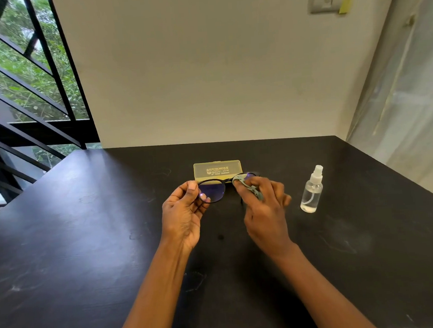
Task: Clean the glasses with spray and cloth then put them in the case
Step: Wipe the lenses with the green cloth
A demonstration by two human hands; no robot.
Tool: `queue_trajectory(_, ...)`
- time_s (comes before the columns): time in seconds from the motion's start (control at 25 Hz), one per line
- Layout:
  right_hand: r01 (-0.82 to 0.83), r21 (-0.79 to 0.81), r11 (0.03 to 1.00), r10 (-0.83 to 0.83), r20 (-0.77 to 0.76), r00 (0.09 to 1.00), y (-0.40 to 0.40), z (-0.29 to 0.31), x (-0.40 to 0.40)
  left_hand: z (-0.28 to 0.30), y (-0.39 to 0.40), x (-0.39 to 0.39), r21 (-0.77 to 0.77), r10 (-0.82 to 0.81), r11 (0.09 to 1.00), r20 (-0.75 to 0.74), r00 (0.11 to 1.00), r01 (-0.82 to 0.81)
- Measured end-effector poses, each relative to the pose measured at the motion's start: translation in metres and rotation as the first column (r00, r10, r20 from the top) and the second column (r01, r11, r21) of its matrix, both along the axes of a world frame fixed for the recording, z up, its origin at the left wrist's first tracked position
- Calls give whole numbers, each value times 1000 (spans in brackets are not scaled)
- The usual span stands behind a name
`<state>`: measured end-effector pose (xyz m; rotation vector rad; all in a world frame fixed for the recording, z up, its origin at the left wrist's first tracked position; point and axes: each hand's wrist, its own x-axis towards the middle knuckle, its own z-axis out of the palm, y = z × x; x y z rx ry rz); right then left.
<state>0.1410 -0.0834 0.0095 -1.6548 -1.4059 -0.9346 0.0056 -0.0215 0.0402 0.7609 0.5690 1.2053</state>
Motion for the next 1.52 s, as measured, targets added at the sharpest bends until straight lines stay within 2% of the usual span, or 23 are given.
queue_trajectory(0.08,-20,1,1000,20,47,999,-4,-6,1,-1,0,-1,4,2,1000,8,1000,-2)
queue_trajectory(0.24,-34,13,999,34,41,999,-9,-14,10,-2,0,-2,-10,-4,1000,13,1000,4)
queue_trajectory(0.48,6,59,998,5,-187,982,-1,-14,18,-2,1,-2,-7,-14,1000,10,1000,14)
queue_trajectory(0.64,25,16,1000,-21,-211,977,7,-3,10,-4,2,-1,-14,-12,1000,24,1000,12)
queue_trajectory(0.72,19,-6,1000,-20,-176,984,9,-1,5,-4,3,0,-15,2,1000,26,1000,-1)
queue_trajectory(0.92,-8,7,1000,8,23,1000,8,-12,2,-4,4,0,-7,36,999,33,999,-36)
queue_trajectory(1.08,-20,9,1000,19,88,996,2,-17,9,-2,7,-1,-7,36,999,31,999,-35)
queue_trajectory(1.36,65,-24,998,-67,-99,993,6,-12,17,3,9,-1,28,1,1000,17,1000,-2)
queue_trajectory(1.52,49,-57,997,-56,-118,991,14,-8,10,3,11,-2,47,-10,999,10,1000,9)
